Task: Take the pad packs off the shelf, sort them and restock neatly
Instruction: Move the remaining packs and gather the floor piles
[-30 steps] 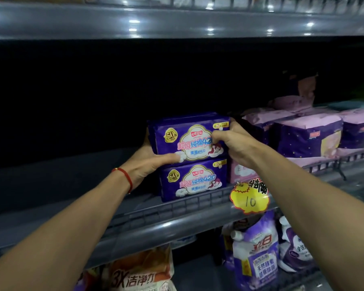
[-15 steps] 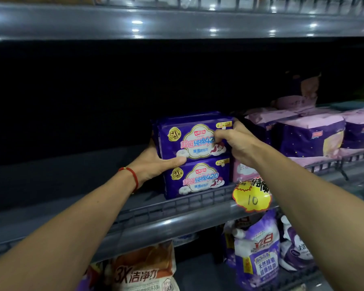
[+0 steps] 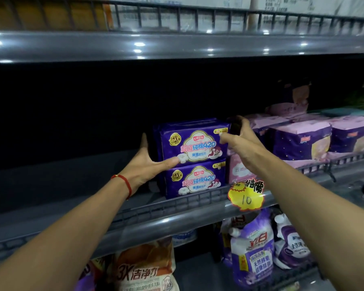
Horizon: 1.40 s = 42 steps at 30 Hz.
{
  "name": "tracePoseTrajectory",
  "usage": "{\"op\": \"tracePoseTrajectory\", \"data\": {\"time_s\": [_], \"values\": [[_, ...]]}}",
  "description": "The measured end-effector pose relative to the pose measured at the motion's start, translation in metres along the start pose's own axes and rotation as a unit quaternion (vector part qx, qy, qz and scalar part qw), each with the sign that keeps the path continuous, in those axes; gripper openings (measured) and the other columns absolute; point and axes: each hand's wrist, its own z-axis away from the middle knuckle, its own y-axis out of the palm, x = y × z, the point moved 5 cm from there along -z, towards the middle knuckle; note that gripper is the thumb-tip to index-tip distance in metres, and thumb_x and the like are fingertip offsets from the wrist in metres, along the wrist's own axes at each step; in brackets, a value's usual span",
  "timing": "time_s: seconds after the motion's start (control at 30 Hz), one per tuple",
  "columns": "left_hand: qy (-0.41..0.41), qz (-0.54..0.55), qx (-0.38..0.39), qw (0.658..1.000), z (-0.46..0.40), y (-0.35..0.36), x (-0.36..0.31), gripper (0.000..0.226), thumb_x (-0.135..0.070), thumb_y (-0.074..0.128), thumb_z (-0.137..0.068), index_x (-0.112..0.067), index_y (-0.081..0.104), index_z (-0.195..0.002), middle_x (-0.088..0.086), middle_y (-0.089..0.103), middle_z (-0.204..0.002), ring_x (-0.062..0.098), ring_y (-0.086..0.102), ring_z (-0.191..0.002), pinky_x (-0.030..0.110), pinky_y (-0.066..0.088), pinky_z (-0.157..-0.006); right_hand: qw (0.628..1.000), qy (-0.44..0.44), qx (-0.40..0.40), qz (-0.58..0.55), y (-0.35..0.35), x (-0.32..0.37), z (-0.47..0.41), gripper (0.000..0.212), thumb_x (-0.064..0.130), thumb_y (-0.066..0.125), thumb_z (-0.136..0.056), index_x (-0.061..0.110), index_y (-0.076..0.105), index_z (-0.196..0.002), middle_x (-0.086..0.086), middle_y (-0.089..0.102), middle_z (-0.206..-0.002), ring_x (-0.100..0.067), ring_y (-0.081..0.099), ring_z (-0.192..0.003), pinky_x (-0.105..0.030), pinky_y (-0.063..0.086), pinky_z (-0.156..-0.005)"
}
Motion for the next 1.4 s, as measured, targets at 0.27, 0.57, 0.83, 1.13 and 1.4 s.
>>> {"op": "tracePoseTrajectory", "data": {"time_s": [0.27,0.57,0.83,1.13,1.4], "values": [[0.024,0.014,-0.281,0.959,0.138,-0.038,-0.008,0.04,-0.02,0.075,-0.089,-0.029,0.058,-0.125,-0.001,0.061,-0.124,0.018,0.06,-0.114,0.026,0.046,-0.089,0.973,-0.119,-0.073,0.183,-0.017,-0.022,0.136,0.054,0.013,0.066,-0.085,0.027,0.043,-0.132,0.002,0.046,-0.128,-0.015,0.057,-0.105,-0.038,0.053,-0.09],[-0.082,-0.022,-0.099,0.991,0.285,0.031,0.023,0.03,0.006,0.069,-0.081,-0.022,0.065,-0.091,-0.008,0.068,-0.088,0.009,0.061,-0.078,0.016,0.05,-0.073,0.943,0.018,0.098,0.318,0.016,-0.053,0.279,0.043,0.016,0.069,-0.085,0.021,0.056,-0.126,-0.003,0.053,-0.114,-0.014,0.055,-0.091,-0.016,0.034,-0.086],[-0.17,-0.165,0.112,0.965,0.33,0.096,0.069,0.022,-0.019,0.073,-0.081,-0.025,0.063,-0.099,-0.001,0.064,-0.097,0.018,0.059,-0.084,0.03,0.05,-0.077,0.876,0.205,0.182,0.397,-0.015,-0.093,0.326,0.013,0.024,0.065,-0.092,0.015,0.072,-0.099,-0.006,0.072,-0.104,-0.024,0.065,-0.1,-0.03,0.05,-0.086],[-0.273,-0.151,0.217,0.925,0.306,0.187,0.13,0.013,-0.028,0.07,-0.082,-0.019,0.063,-0.088,0.005,0.061,-0.085,0.021,0.06,-0.085,0.031,0.047,-0.079,0.778,0.422,0.066,0.461,-0.076,-0.228,0.345,0.07,0.055,0.063,-0.093,0.003,0.054,-0.139,-0.016,0.056,-0.143,-0.034,0.055,-0.13,-0.037,0.046,-0.104],[-0.471,0.069,0.187,0.859,0.316,0.261,0.217,0.097,-0.044,0.076,-0.087,-0.037,0.013,-0.16,0.0,0.036,-0.158,0.028,0.046,-0.135,0.046,0.043,-0.106,0.813,0.523,-0.026,0.253,-0.078,-0.304,0.379,0.059,0.039,0.065,-0.098,-0.004,0.055,-0.137,-0.019,0.06,-0.141,-0.037,0.06,-0.126,-0.043,0.049,-0.107]]}}
